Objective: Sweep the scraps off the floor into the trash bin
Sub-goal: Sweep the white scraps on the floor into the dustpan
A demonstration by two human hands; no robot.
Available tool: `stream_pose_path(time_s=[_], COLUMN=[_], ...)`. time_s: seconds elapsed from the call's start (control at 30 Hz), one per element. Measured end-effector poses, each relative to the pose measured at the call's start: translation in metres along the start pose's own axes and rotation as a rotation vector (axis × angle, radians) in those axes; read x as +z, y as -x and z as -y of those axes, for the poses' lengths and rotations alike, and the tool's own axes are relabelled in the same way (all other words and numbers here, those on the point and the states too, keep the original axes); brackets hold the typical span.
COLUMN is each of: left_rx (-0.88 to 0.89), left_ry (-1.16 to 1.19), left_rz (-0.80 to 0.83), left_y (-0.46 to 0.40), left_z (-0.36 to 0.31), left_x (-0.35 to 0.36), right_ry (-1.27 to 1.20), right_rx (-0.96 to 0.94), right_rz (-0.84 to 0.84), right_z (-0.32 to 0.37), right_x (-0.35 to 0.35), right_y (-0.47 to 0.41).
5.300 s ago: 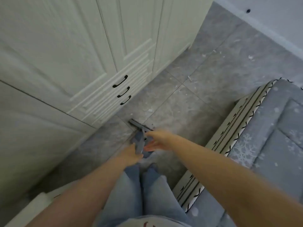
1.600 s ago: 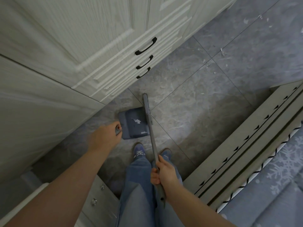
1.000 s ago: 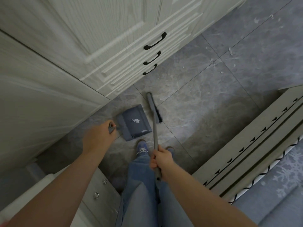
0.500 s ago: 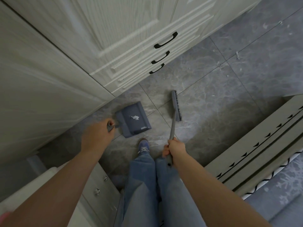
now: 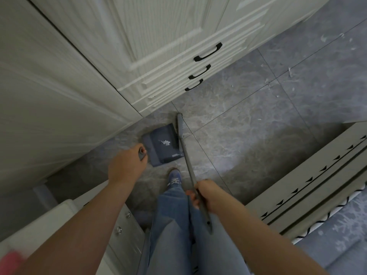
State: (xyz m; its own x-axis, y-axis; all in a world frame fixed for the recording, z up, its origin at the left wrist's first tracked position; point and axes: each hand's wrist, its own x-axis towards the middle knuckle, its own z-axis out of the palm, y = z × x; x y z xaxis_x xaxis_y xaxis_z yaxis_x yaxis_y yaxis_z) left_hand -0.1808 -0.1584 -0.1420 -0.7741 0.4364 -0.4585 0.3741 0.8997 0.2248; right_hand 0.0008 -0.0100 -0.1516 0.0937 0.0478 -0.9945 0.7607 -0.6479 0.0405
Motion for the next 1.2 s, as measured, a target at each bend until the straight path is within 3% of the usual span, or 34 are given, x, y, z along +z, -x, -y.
stream_pose_path(time_s=[0.1,0.2,0.37,0.57,0.9,1.03,1.2], left_rx=[0.009,0.007,0.009,0.012,-0.016,-0.067,-0.102], left_ry=[-0.005,0.002,0.015,0.012,0.008,0.049,0.177], left_rz=[-0.012,-0.002,0.002,0.023,0.035,0.022,0.028], left_y=[0.000,0.000,-0.001,-0.006,-0.001,-0.001,-0.021], left_z=[0.000,0.000,-0.004,-0.004,-0.007,-0.019,-0.049], left_x=[0.000,-0.001,-0.001,0.003,-0.003,-0.010,-0.005], right_ry=[0.222,0.275,0.611,0.617,0.764,0.744,0.583], right_rx=[-0.257,-0.345,-0.512,-0.427,-0.407,-0.438,-0.428], right_rz=[-0.111,-0.179,-0.375,-0.453,-0.281,-0.338,-0.444], right_z=[0.016,0.016,0.011,0.029,-0.034,-0.046,-0.011], right_x=[-0.021,-0.038,-0.059,-0.061,-0.033,-0.042,-0.076], right_y=[0.003,0.011,0.020,-0.016,0.002,0.012,0.014])
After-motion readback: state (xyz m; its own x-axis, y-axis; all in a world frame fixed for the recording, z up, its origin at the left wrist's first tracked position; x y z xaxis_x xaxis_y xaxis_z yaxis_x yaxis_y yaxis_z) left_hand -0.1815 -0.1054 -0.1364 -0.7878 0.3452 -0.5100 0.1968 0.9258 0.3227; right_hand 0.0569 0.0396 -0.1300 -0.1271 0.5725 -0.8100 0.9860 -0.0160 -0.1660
